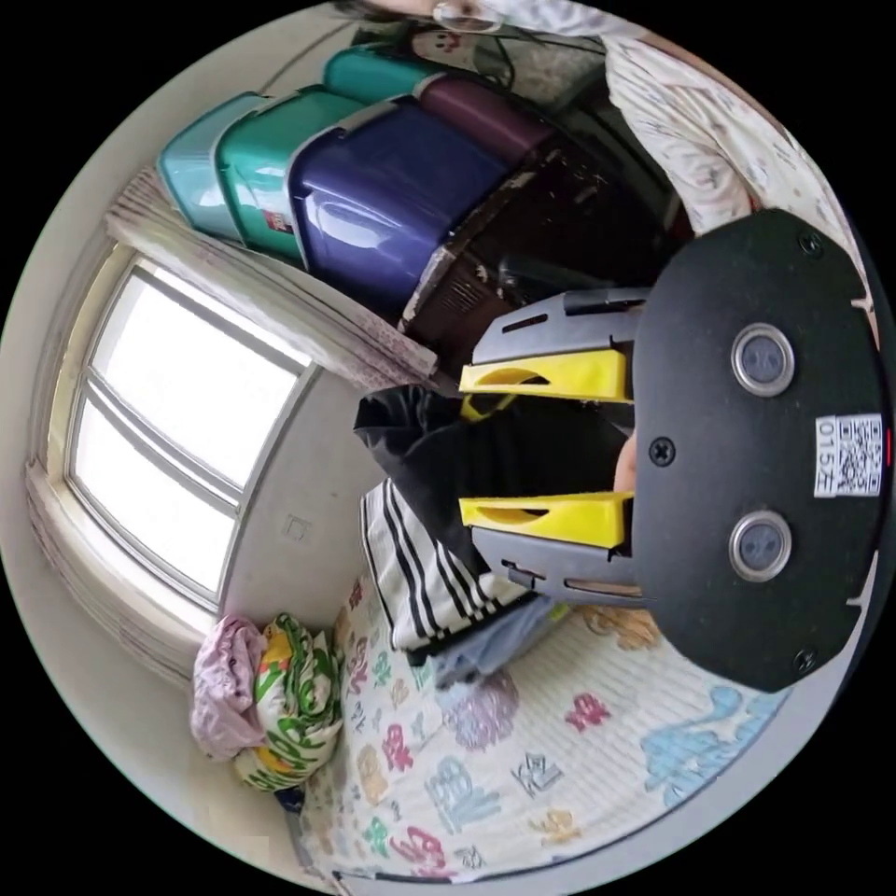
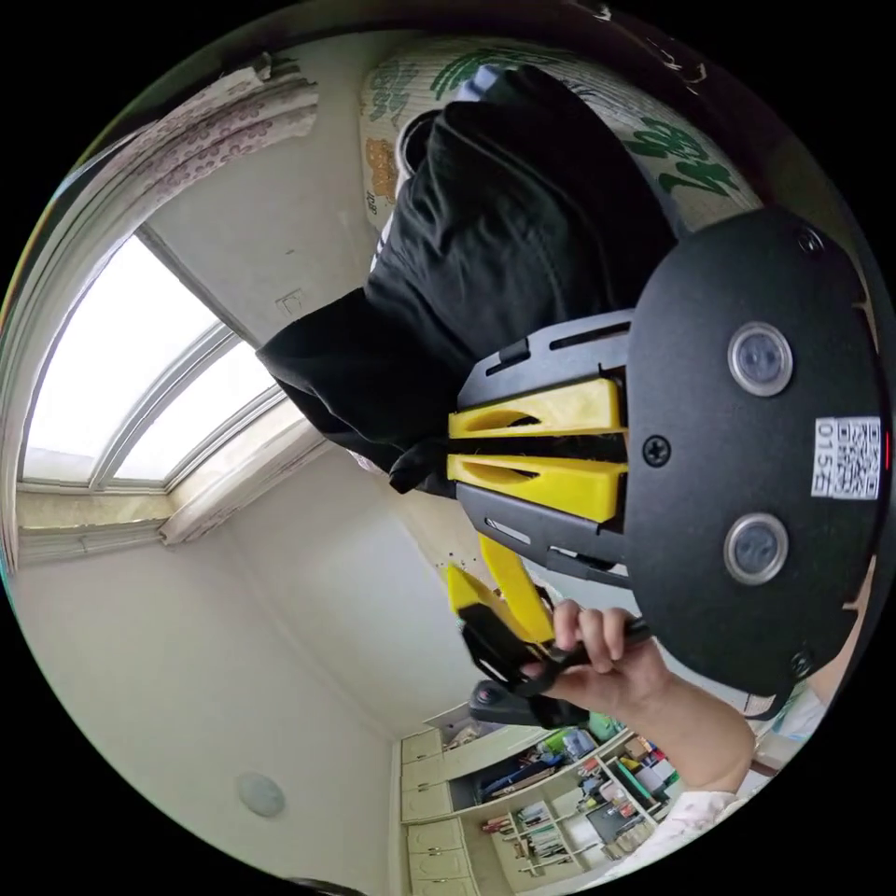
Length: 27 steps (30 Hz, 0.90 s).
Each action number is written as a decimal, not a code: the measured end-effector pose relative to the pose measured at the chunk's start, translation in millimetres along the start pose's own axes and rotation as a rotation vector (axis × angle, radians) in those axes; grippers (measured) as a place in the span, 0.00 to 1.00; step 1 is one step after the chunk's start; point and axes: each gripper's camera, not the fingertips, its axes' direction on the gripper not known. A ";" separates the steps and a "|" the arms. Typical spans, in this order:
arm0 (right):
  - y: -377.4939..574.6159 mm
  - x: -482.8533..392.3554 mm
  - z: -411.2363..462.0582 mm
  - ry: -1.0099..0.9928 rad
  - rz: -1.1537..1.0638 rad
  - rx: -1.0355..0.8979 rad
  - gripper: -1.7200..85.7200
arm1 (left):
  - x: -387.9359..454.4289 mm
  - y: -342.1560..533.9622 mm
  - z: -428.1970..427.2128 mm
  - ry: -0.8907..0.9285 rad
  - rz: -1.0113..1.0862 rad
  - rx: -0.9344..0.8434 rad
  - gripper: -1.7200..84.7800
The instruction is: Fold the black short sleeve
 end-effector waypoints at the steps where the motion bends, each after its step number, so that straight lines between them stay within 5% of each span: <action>1: -0.4 -7.4 -14.1 0.021 -0.023 0.007 0.05 | -1.1 -4.3 9.4 0.012 -0.013 0.008 0.20; 8: -9.5 -27.6 -99.2 -0.021 -0.045 0.041 0.09 | 31.4 -0.2 68.5 -0.047 0.062 -0.054 0.17; 17: -21.6 -55.1 -181.3 -0.052 -0.077 0.074 0.12 | 50.1 8.2 18.4 -0.003 0.021 0.001 0.16; 27: -21.4 -39.3 -252.7 -0.102 -0.006 0.143 0.03 | 123.3 5.4 -45.4 0.006 0.146 0.044 0.17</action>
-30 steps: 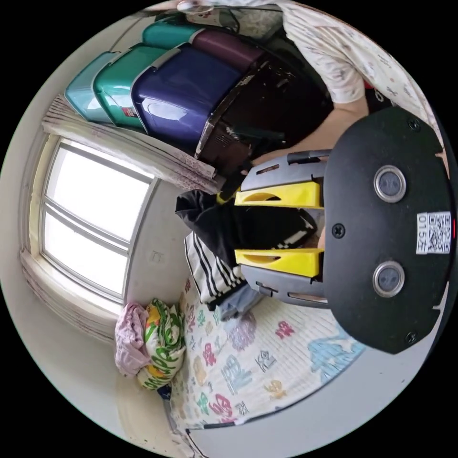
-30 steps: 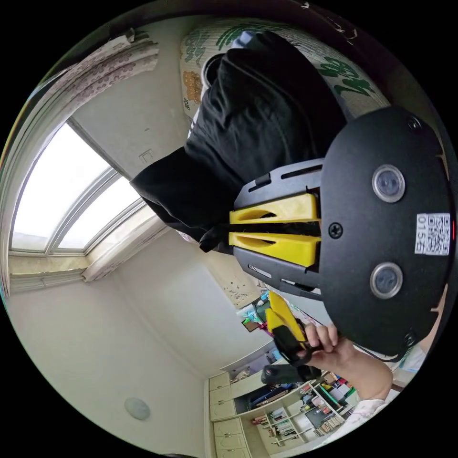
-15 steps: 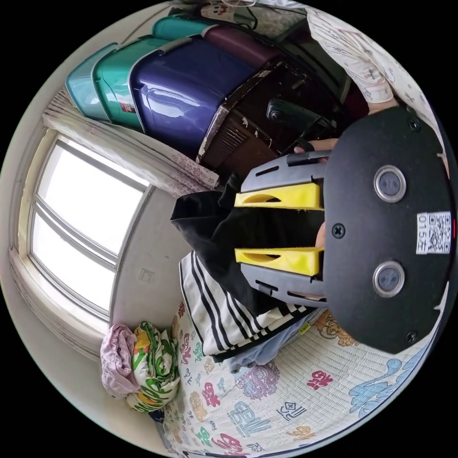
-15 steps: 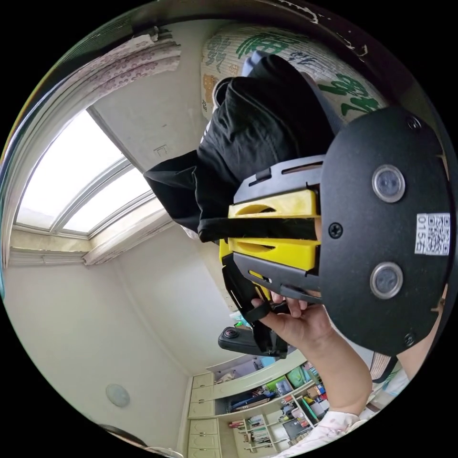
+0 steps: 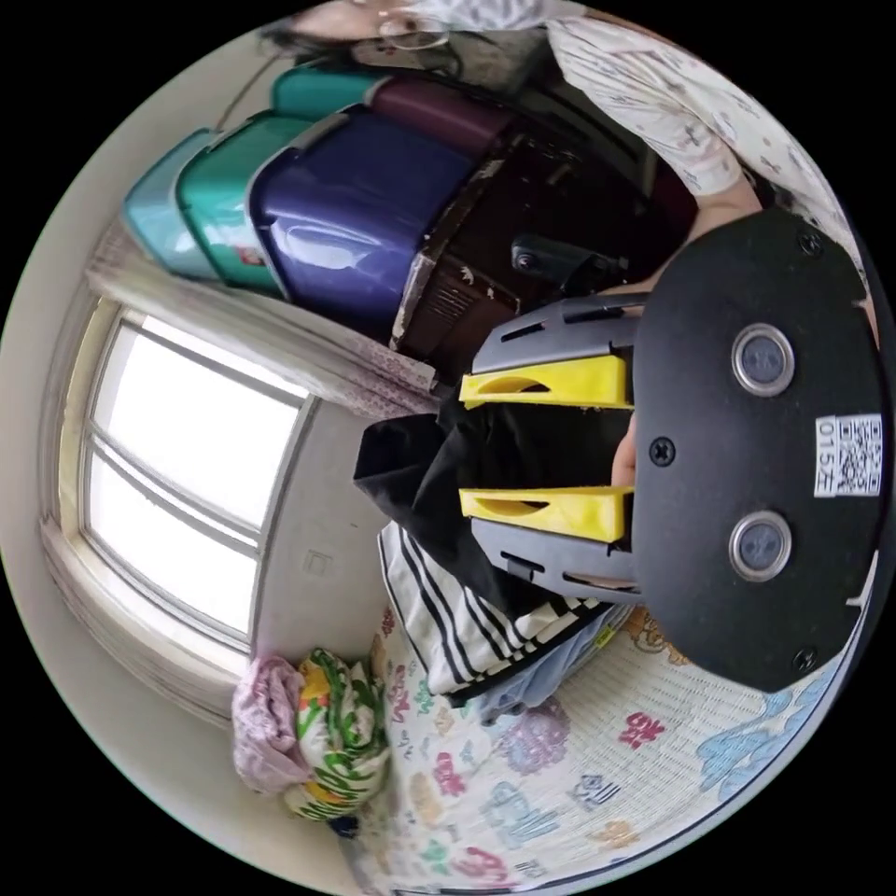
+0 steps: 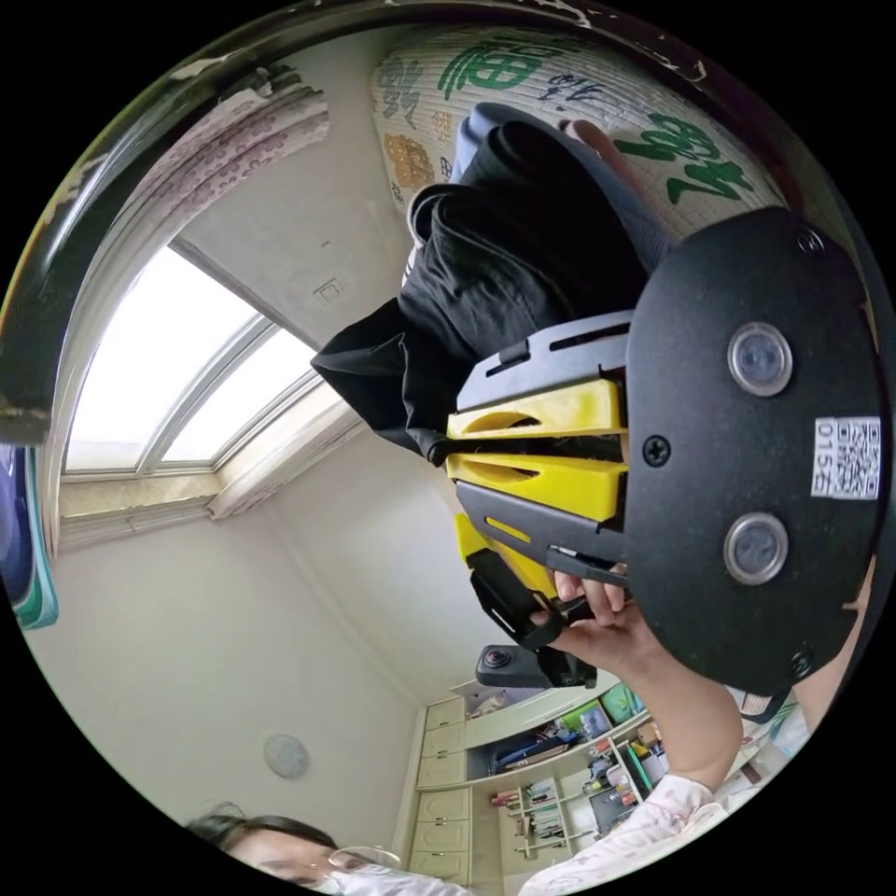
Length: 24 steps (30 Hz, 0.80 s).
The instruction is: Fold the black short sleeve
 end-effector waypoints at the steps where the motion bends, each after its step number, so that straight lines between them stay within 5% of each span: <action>1: -1.1 3.2 -5.1 -0.006 0.013 -0.005 0.03 | 19.4 -6.2 -2.9 -0.017 0.076 -0.015 0.18; 6: 1.6 12.3 -23.8 -0.034 0.038 0.006 0.03 | 93.0 -21.7 -8.3 -0.282 0.316 -0.032 0.18; 24: 54.6 26.9 -45.0 0.069 0.078 0.012 0.02 | 167.4 -67.0 -49.2 -0.504 0.249 0.064 0.05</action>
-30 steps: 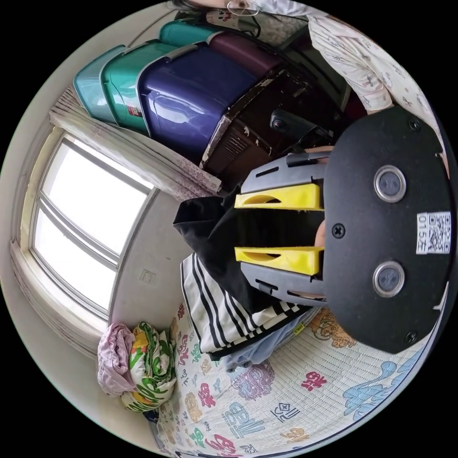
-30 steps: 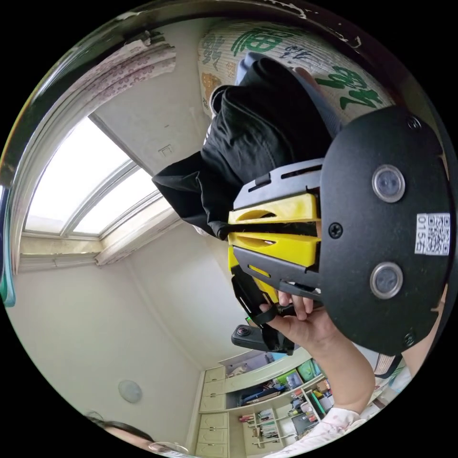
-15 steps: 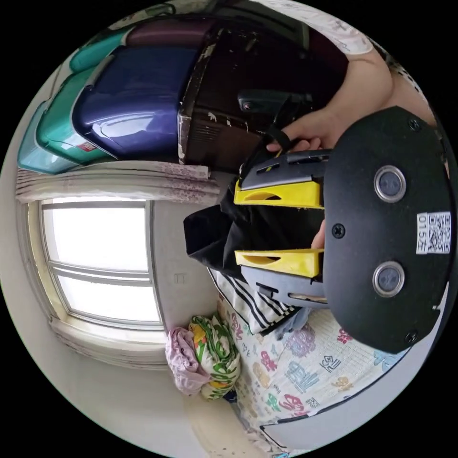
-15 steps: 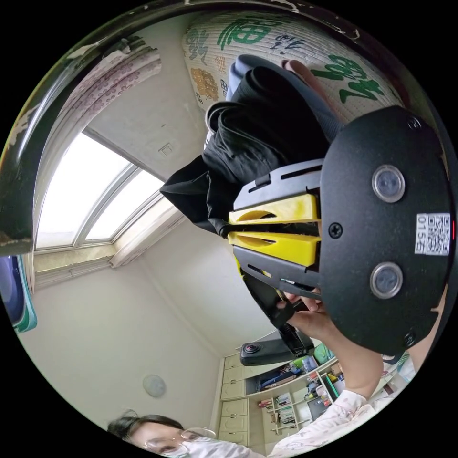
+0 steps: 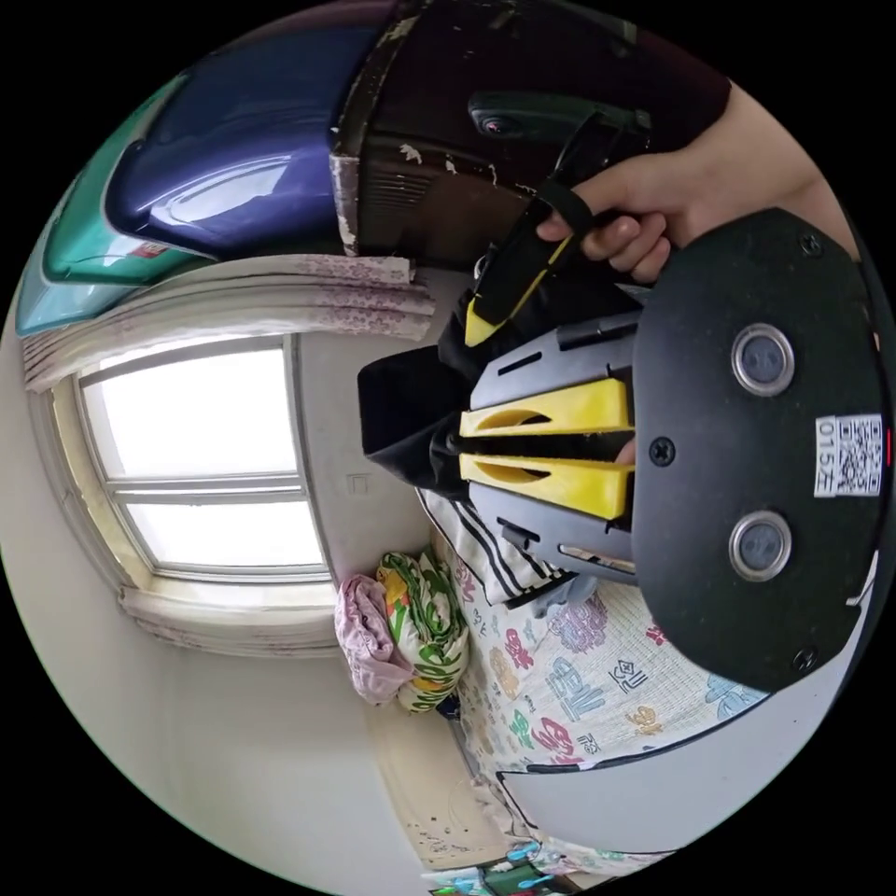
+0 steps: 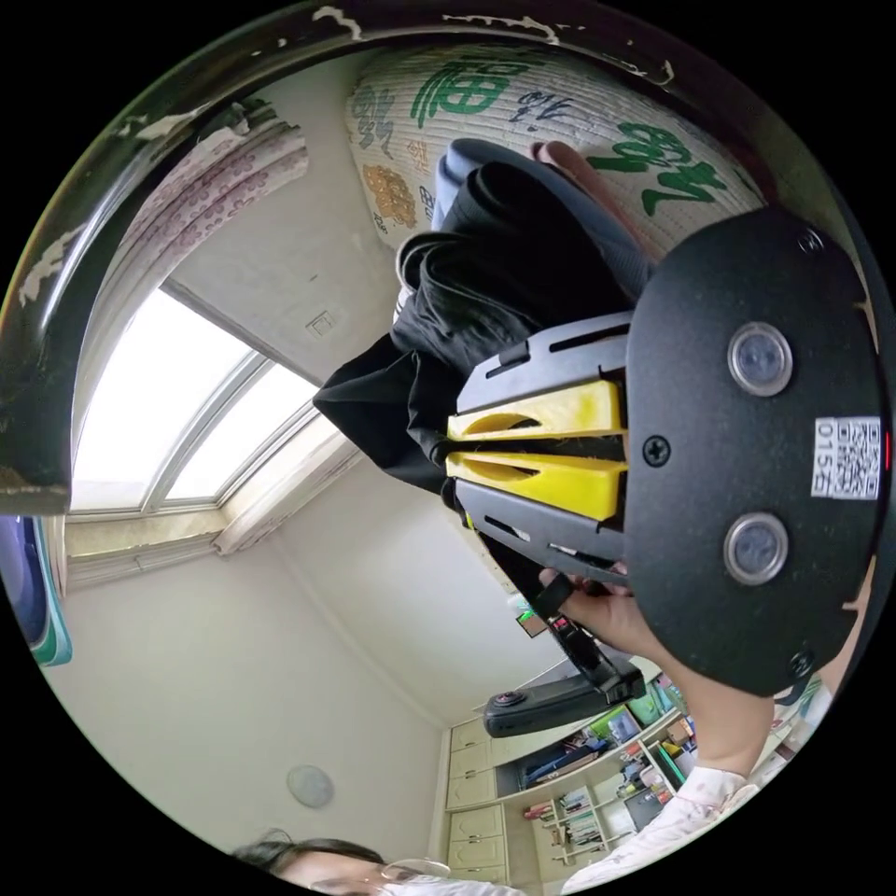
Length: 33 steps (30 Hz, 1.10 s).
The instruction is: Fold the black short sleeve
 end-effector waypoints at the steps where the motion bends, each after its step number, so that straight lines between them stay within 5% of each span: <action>1: 3.0 -1.6 -2.1 0.005 -0.003 0.004 0.02 | -13.9 -6.4 -14.9 0.004 -0.020 0.018 0.04; 6: 1.9 -23.9 -37.7 -0.017 -0.034 0.101 0.02 | -103.4 -38.9 -112.7 -0.003 -0.162 0.116 0.03; 14: -15.7 -105.7 -109.8 -0.133 -0.170 0.160 0.02 | -225.7 -41.9 -417.0 -0.151 -0.238 0.347 0.03; 21: 55.0 -186.5 -59.9 -0.241 -0.262 -0.144 0.02 | -268.8 50.7 -700.9 -0.466 -0.278 0.379 0.03; 33: 139.1 -293.7 8.9 -0.484 -0.330 -0.273 0.02 | -252.5 156.2 -893.8 -0.585 -0.297 0.408 0.03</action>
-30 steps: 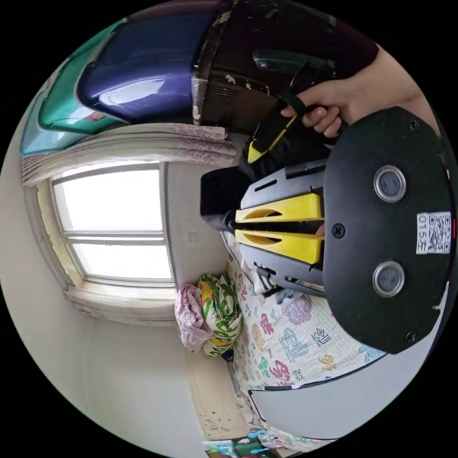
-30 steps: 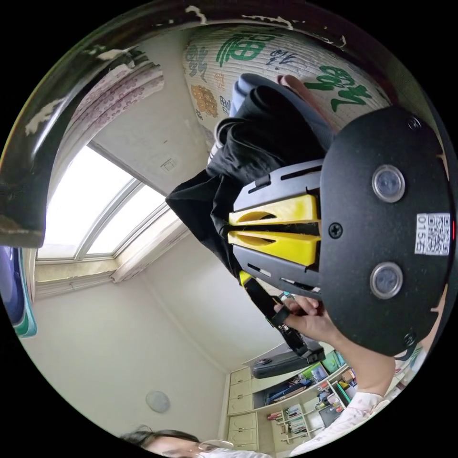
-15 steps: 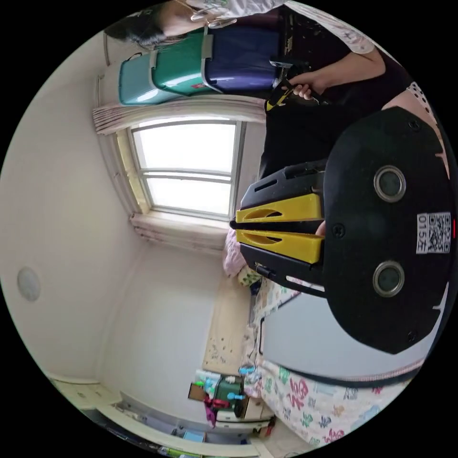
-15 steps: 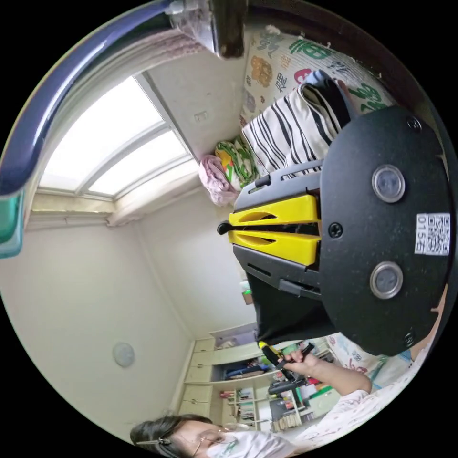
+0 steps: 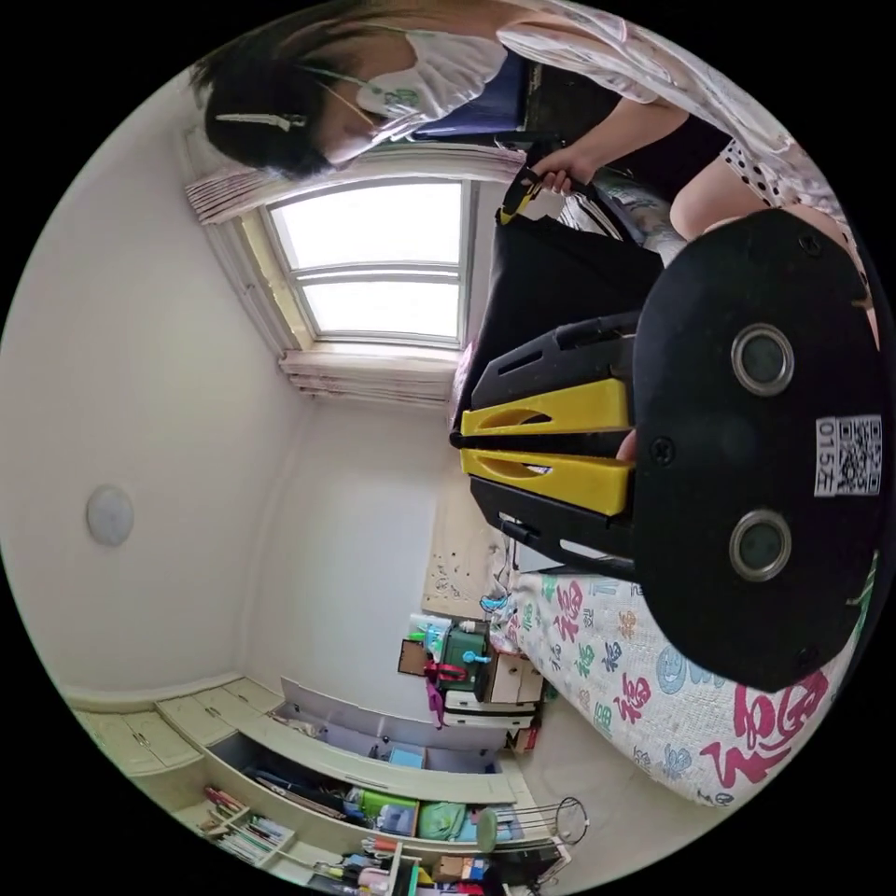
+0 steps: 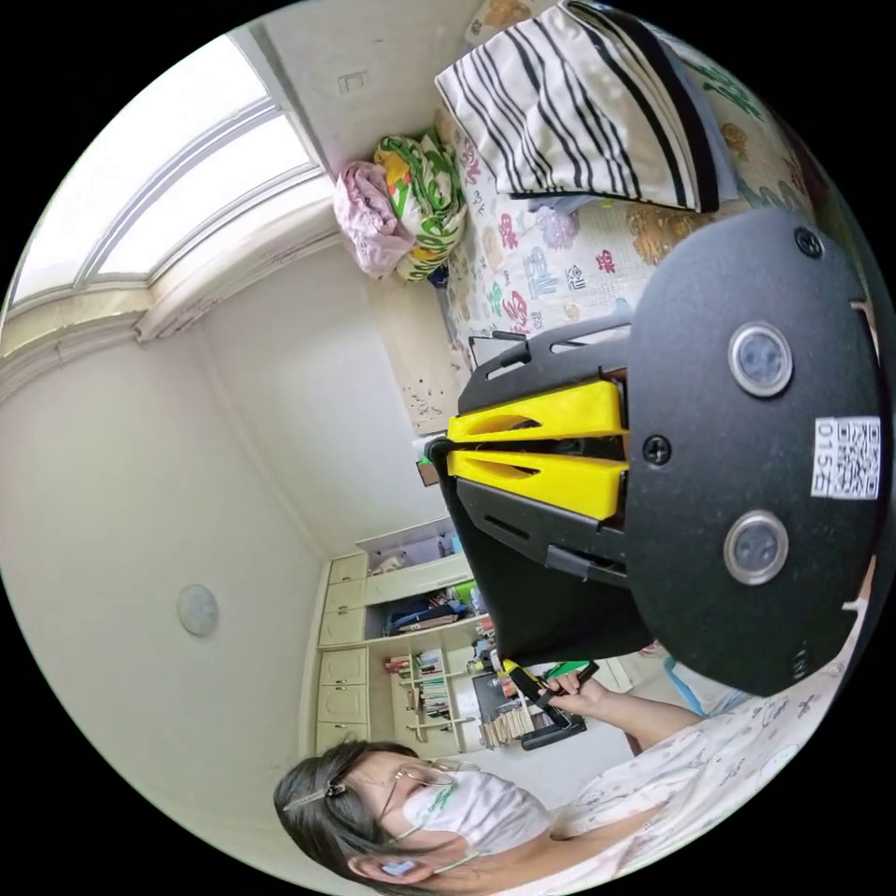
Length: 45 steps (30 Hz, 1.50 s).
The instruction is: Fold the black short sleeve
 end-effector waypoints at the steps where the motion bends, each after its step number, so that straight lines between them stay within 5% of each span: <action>1: -7.4 0.9 20.0 -0.002 -0.015 -0.014 0.02 | -4.6 1.0 2.0 -0.004 -0.006 0.002 0.03; 5: -19.5 28.9 111.4 0.029 -0.042 -0.078 0.03 | -35.0 25.4 56.9 -0.064 -0.030 -0.036 0.04; 10: 4.8 153.3 353.6 0.177 0.035 -0.329 0.06 | -100.2 104.2 213.2 -0.139 -0.142 -0.235 0.06; 14: 44.9 249.0 478.3 0.368 0.161 -0.540 0.09 | -137.1 212.8 332.1 -0.378 -0.179 -0.443 0.13; 26: 79.1 413.3 365.3 0.173 0.336 -0.831 0.11 | -111.6 382.4 216.3 -0.141 -0.392 -0.760 0.14; 30: 67.3 421.7 384.3 0.161 0.307 -0.945 0.13 | -65.4 416.5 232.3 -0.020 -0.377 -0.851 0.14; 38: 46.6 435.3 445.9 0.179 0.207 -1.087 0.13 | -24.4 473.0 251.1 -0.071 -0.348 -0.907 0.06; 45: 28.8 449.3 471.7 0.216 0.154 -1.186 0.02 | -6.9 479.7 217.2 -0.015 -0.372 -0.850 0.02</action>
